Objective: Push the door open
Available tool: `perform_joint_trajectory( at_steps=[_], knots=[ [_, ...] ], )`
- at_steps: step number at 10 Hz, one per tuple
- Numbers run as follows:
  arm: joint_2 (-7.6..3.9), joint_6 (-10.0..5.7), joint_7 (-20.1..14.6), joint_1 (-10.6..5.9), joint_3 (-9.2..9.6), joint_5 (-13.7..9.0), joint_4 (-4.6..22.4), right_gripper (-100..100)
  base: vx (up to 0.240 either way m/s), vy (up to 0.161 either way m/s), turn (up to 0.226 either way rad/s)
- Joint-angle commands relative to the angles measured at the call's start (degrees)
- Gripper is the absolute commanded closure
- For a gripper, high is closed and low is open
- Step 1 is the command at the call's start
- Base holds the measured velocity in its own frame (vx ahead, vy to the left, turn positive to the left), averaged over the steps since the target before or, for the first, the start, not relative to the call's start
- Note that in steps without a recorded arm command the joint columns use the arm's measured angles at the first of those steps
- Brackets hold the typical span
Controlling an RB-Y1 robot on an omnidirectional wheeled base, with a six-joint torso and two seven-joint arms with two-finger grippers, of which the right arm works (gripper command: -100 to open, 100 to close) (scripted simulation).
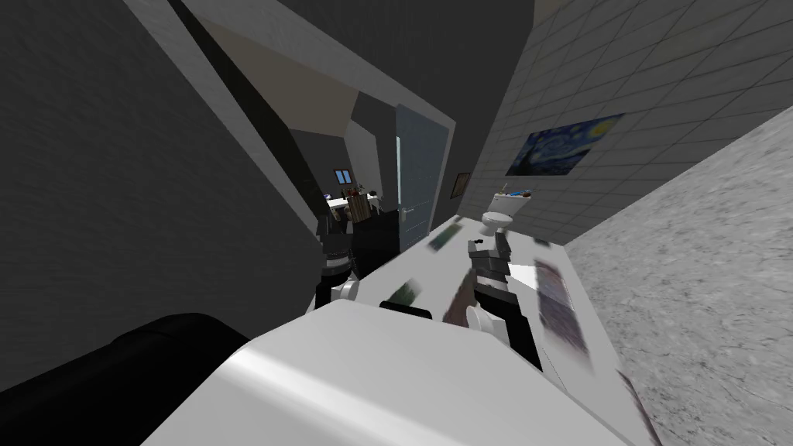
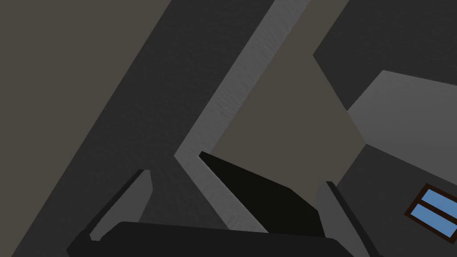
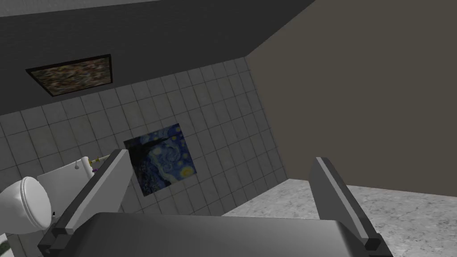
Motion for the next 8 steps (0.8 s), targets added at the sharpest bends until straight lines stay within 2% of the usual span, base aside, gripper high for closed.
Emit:
perform_joint_trajectory(
  at_steps=[1, 3, 8],
  knots=[
    [-0.44, 0.04, -0.41, -0.05, 0.8, 0.75, 0.64, -100, 0.119, -0.023, 0.026],
    [-0.89, 0.08, -0.86, -0.1, 1.68, 1.59, 1.35, -100, 0.239, -0.018, 0.024],
    [-2.64, 0.28, -3.01, -0.34, 5.88, 5.56, 4.74, -100, 0.222, -0.051, 0.041]
  ],
)
